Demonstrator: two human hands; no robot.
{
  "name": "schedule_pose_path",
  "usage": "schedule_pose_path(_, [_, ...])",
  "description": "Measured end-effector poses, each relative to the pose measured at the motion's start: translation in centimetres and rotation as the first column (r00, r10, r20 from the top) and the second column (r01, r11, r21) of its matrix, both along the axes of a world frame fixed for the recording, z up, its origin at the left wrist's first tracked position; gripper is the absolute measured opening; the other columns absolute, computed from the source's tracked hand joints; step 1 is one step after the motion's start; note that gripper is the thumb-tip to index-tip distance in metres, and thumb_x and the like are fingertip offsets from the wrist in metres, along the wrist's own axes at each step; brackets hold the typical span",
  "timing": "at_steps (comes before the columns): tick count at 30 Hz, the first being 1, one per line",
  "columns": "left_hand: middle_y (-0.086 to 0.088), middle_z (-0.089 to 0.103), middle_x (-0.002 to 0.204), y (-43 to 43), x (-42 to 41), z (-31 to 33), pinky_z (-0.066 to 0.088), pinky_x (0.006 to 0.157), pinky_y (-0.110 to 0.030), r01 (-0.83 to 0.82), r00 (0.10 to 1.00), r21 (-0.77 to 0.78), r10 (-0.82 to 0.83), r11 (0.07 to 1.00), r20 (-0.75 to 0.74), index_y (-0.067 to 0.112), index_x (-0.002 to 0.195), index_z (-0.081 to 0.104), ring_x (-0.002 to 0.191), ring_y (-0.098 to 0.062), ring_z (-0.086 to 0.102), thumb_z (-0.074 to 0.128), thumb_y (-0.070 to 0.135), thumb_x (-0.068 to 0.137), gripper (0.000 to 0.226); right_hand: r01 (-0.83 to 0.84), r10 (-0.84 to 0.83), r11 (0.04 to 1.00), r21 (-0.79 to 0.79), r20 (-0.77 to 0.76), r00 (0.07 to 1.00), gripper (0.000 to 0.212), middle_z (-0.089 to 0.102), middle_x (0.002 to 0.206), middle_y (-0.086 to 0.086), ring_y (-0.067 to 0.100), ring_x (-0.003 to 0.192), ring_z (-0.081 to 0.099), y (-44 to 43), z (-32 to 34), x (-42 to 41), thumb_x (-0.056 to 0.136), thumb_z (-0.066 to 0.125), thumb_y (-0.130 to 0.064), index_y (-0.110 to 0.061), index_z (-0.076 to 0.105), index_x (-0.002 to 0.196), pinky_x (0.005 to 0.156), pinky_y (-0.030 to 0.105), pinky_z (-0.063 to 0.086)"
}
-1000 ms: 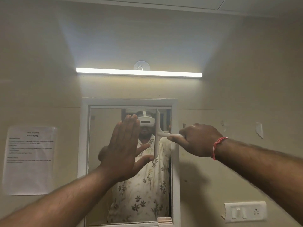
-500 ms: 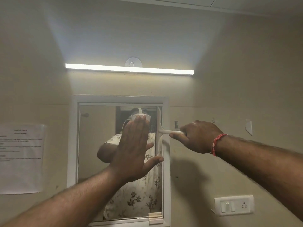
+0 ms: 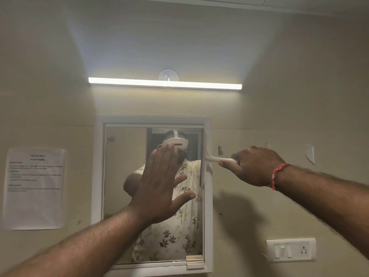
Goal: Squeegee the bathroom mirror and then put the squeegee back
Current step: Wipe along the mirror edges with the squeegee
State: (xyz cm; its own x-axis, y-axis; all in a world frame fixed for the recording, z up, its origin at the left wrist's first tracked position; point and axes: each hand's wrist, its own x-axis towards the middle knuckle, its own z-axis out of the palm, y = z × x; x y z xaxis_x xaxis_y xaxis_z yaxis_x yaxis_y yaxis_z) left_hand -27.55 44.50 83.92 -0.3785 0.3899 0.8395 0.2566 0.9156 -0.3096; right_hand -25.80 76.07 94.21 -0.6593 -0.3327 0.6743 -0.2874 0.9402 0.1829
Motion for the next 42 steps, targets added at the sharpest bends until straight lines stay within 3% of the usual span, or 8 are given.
schedule_pose_path(7, [-0.014,-0.016,0.193,-2.2,2.0,-0.8,0.009,0.145,-0.064,-0.032,0.999,-0.004,0.032,0.999,0.019,0.005,0.182,-0.001,0.180,-0.034,-0.013,0.021,0.090,0.107,0.116,-0.021,0.022,1.000,0.005,-0.070,0.997,0.069,0.063,0.062,-0.008,0.012,0.058,0.060,0.3,-0.6,0.7,0.102,0.029,-0.083,-0.030,0.058,0.067,0.052,0.031,0.041])
schedule_pose_path(11, [-0.015,-0.014,0.193,-4.4,3.2,-2.4,0.016,0.142,-0.069,-0.037,0.999,0.005,0.037,0.999,0.024,0.003,0.182,-0.001,0.180,-0.036,-0.009,0.028,0.089,0.108,0.117,-0.059,0.055,0.997,-0.058,-0.062,0.997,0.070,0.061,0.055,-0.007,0.011,0.052,0.060,1.4,-2.7,2.3,0.098,0.031,-0.084,-0.030,0.060,0.066,0.048,0.029,0.040])
schedule_pose_path(16, [-0.015,-0.008,0.194,-7.8,4.2,-4.9,0.021,0.140,-0.073,-0.028,1.000,0.022,0.028,0.999,-0.004,0.008,0.183,-0.005,0.181,-0.039,-0.001,0.038,0.085,0.108,0.116,-0.124,0.127,0.991,0.051,-0.051,0.991,0.072,0.058,0.055,-0.010,0.004,0.048,0.055,-2.9,-6.5,3.2,0.096,0.022,-0.088,-0.032,0.062,0.074,0.047,0.027,0.038])
schedule_pose_path(19, [-0.018,-0.005,0.194,-10.2,4.9,-6.6,0.022,0.140,-0.073,-0.065,0.998,0.039,0.065,0.997,0.005,0.006,0.183,-0.002,0.181,-0.039,0.001,0.041,0.085,0.107,0.118,-0.195,0.199,0.976,0.097,-0.042,0.979,0.079,0.061,0.061,-0.013,0.004,0.053,0.058,-7.3,-9.0,2.7,0.099,0.018,-0.089,-0.033,0.072,0.089,0.052,0.027,0.050])
schedule_pose_path(22, [-0.019,-0.003,0.193,-13.0,5.8,-8.0,0.021,0.140,-0.072,-0.122,0.992,0.053,0.121,0.991,0.030,0.003,0.182,0.003,0.180,-0.040,0.001,0.038,0.087,0.107,0.119,-0.240,0.245,0.963,0.121,-0.031,0.969,0.078,0.061,0.062,-0.013,0.007,0.054,0.059,-11.4,-10.7,2.2,0.101,0.019,-0.088,-0.031,0.071,0.085,0.058,0.034,0.061])
schedule_pose_path(30, [-0.017,-0.007,0.193,-18.5,6.8,-10.5,0.013,0.144,-0.063,-0.253,0.966,0.083,0.246,0.964,0.079,0.002,0.182,0.001,0.181,-0.037,-0.002,0.030,0.088,0.108,0.117,-0.335,0.338,0.929,0.156,0.010,0.941,0.074,0.063,0.067,-0.010,0.011,0.061,0.063,-18.9,-12.2,0.6,0.101,0.016,-0.087,-0.032,0.063,0.082,0.061,0.038,0.062])
schedule_pose_path(35, [-0.014,-0.010,0.194,-19.9,6.5,-10.7,0.018,0.143,-0.067,-0.271,0.960,0.116,0.260,0.956,0.101,0.007,0.183,-0.004,0.181,-0.037,-0.002,0.030,0.088,0.106,0.117,-0.364,0.373,0.921,0.135,-0.043,0.927,0.064,0.062,0.066,-0.010,0.011,0.059,0.062,-22.5,-13.1,-0.3,0.103,0.018,-0.085,-0.037,0.052,0.079,0.059,0.037,0.061])
schedule_pose_path(42, [-0.013,-0.012,0.194,-21.0,6.0,-10.6,0.011,0.145,-0.063,-0.294,0.953,0.130,0.281,0.947,0.109,0.007,0.183,-0.003,0.181,-0.035,-0.005,0.028,0.091,0.105,0.118,-0.386,0.393,0.915,0.113,-0.043,0.919,0.069,0.062,0.067,-0.010,0.007,0.060,0.061,-25.5,-13.4,-1.2,0.103,0.021,-0.084,-0.034,0.064,0.083,0.056,0.028,0.055])
